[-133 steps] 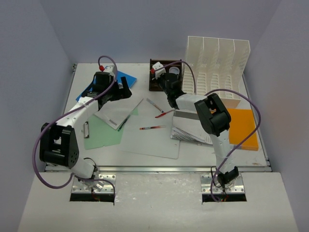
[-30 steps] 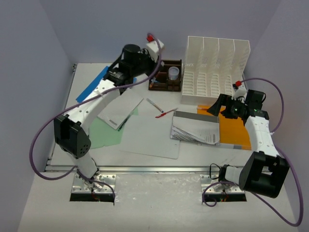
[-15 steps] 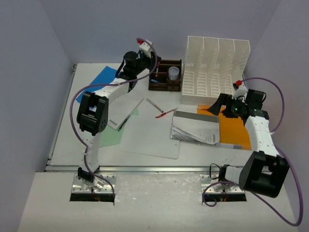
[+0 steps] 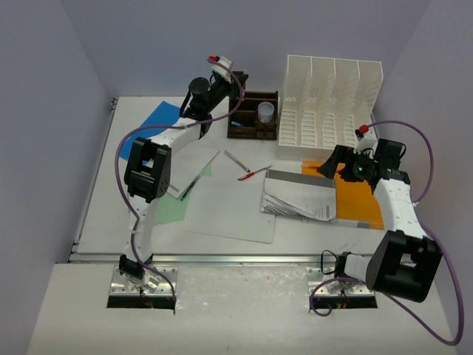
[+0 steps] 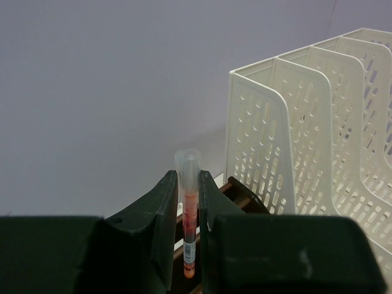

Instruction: Organize the desk

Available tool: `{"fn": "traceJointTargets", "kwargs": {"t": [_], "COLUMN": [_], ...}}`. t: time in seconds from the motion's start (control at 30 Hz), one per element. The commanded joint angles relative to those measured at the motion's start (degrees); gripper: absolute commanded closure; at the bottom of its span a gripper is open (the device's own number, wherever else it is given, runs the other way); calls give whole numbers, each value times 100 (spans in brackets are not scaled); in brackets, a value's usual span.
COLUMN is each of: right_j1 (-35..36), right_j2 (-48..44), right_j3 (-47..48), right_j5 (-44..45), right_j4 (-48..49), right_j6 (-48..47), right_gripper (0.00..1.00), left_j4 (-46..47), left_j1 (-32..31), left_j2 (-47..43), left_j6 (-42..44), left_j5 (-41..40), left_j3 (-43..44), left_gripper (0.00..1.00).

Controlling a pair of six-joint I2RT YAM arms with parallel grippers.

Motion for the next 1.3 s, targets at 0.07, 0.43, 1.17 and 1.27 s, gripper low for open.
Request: {"fn": "traceJointTargets", "kwargs": {"t": [0.07,0.43,1.17,1.27], "right_j1": [-31,-26,-26,-26], "right_j2": [128,40,1616,2019], "right_j3": [68,-649,-758,-494], "right_j5": [148,1247,-168,-292], "right_j4": [424,1297,3425,3363], "right_j6": [-369,-533,-2682,-2812], "right_gripper": [4,29,34,33], "left_j4": [504,446,-324,-539], "left_j1": [83,83,139,184], "left_j2": [235,409,-1153,-1577], "left_j6": [76,158,231,171], "left_j5": [43,-145,206,297], "left_j3": [149,3,-1150,-1436], "left_gripper": [100,77,44,43]}}
